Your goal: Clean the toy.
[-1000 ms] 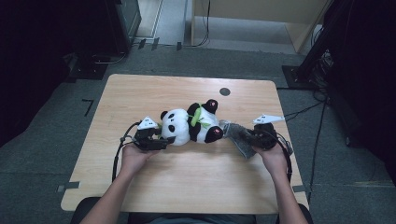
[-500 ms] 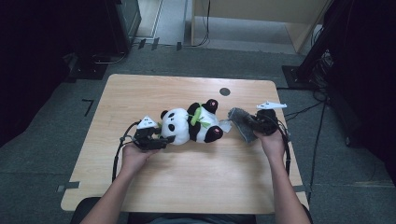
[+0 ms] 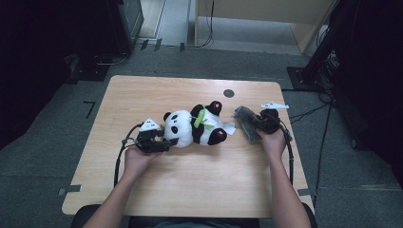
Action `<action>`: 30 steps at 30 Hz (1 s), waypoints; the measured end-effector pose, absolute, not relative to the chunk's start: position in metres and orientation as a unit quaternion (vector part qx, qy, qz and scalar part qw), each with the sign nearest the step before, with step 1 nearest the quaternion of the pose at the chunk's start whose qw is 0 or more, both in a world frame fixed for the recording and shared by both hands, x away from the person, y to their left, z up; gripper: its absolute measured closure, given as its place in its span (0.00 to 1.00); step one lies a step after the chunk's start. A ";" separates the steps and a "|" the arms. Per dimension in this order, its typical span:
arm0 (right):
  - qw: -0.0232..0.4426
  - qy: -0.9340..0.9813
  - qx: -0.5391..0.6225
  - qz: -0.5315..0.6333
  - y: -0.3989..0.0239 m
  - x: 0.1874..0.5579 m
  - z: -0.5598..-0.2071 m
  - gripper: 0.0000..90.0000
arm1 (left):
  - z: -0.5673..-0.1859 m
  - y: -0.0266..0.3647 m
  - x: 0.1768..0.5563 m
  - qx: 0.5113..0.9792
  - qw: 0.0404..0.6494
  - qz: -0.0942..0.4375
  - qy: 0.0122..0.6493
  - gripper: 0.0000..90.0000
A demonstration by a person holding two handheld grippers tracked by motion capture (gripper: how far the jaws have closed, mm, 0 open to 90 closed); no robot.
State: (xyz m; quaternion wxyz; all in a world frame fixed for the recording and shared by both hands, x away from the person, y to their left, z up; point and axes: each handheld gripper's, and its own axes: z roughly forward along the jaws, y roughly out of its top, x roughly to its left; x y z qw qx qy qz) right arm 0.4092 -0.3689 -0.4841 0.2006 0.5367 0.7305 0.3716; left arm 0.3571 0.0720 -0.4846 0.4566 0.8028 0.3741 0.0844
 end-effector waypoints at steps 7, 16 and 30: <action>0.188 0.739 0.537 0.362 -0.369 0.417 -0.492 0.76 | -0.485 0.072 0.357 0.802 0.457 0.083 0.376 0.35; 0.208 0.739 0.525 0.368 -0.362 0.410 -0.477 0.45 | -0.486 0.072 0.358 0.801 0.458 0.081 0.377 0.31; 0.202 0.741 0.504 0.395 -0.344 0.389 -0.452 0.37 | -0.485 0.072 0.358 0.803 0.456 0.078 0.377 0.30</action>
